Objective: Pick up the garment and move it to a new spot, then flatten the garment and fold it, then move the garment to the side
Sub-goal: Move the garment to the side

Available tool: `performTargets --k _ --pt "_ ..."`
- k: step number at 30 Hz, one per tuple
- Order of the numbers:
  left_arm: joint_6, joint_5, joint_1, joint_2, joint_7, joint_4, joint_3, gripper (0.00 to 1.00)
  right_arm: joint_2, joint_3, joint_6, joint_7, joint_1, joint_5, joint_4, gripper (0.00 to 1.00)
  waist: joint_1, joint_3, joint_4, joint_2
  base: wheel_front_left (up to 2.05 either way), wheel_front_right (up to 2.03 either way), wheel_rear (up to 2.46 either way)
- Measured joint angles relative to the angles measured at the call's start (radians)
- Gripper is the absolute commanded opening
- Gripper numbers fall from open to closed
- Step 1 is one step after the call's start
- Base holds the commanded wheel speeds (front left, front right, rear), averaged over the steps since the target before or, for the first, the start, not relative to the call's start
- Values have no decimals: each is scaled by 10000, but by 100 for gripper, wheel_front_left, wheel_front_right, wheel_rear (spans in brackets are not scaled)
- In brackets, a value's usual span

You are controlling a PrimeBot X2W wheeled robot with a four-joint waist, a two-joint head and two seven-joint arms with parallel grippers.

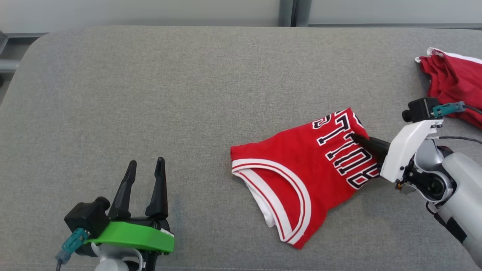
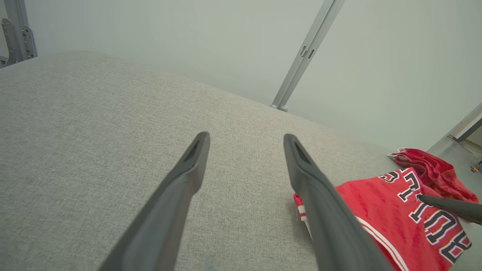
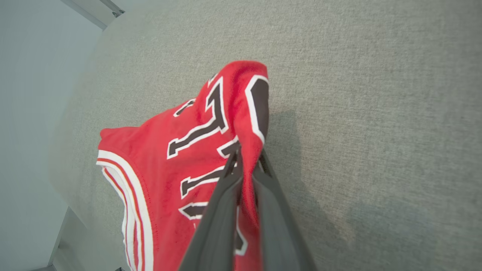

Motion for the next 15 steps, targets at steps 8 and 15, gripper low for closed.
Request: performTargets --k 8,15 --pt "0 0 34 2 0 6 27 100 -731 -514 -2 -169 -566 23 81 0 0 -257 -428 0 0 0 0" --pt "0 23 121 2 0 -2 -40 100 -1258 -1085 -318 -176 -1389 -61 73 0 0 -395 -892 0 0 0 0"
